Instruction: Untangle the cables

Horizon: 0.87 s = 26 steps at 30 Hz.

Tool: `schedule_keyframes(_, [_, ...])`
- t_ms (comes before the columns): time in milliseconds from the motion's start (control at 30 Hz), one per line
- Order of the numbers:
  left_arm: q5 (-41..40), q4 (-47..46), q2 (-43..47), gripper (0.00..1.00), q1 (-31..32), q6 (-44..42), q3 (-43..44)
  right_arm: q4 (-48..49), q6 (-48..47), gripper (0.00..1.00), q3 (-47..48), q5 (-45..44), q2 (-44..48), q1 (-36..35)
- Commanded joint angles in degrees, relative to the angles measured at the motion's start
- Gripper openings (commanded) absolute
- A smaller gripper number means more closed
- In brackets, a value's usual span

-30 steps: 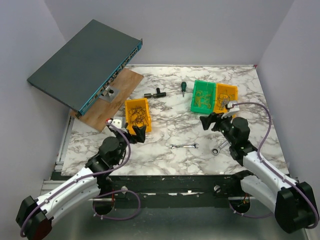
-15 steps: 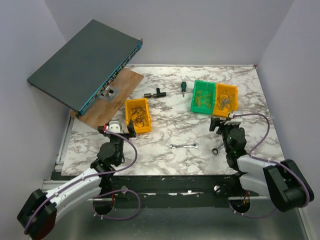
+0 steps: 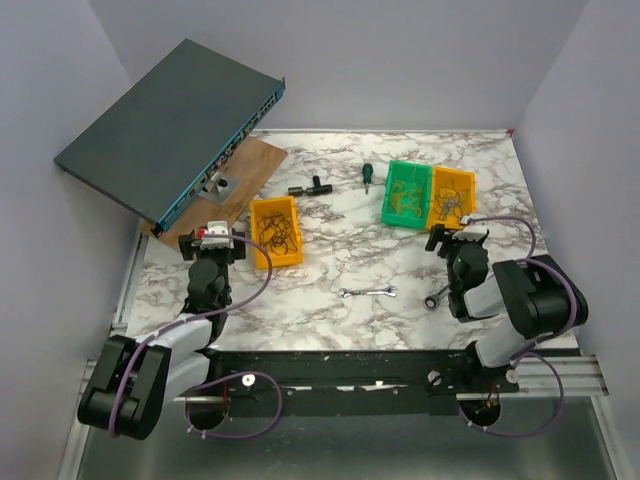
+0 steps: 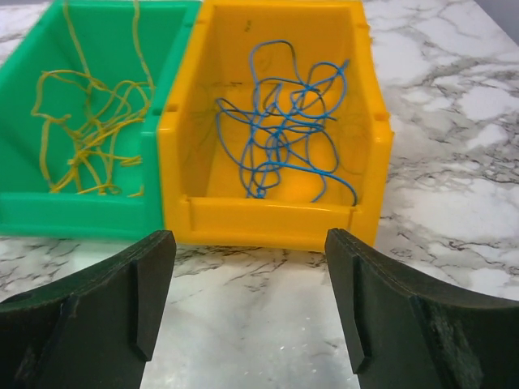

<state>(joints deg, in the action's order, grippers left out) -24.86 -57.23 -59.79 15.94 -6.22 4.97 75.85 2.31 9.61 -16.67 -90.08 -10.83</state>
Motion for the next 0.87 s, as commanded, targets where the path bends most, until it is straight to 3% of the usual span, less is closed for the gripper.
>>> schedule_keyframes(0, [12.85,-4.31,-5.51,0.95,-6.19,1.99,4.67,4.63,2.33,0.83,2.55,4.87,-3.95,3.67])
schedule_keyframes(100, [17.74,-17.30,-15.16,0.93,-12.45,5.80,4.03,0.08,3.51,0.82,3.89,3.83,-3.04,3.89])
schedule_keyframes(133, [18.60,-12.97,-13.67,0.95,-12.55,5.95,4.41,2.14,3.03,0.83,3.49,3.83,-3.53,3.89])
schedule_keyframes(200, [18.30,-5.65,-13.14,0.95,-12.74,7.78,7.83,2.03,2.88,1.00,3.27,3.36,-3.36,3.89])
schedule_keyframes(833, [17.79,-4.94,-13.51,0.99,-13.14,8.06,8.50,2.11,2.89,1.00,3.31,3.57,-3.45,3.89])
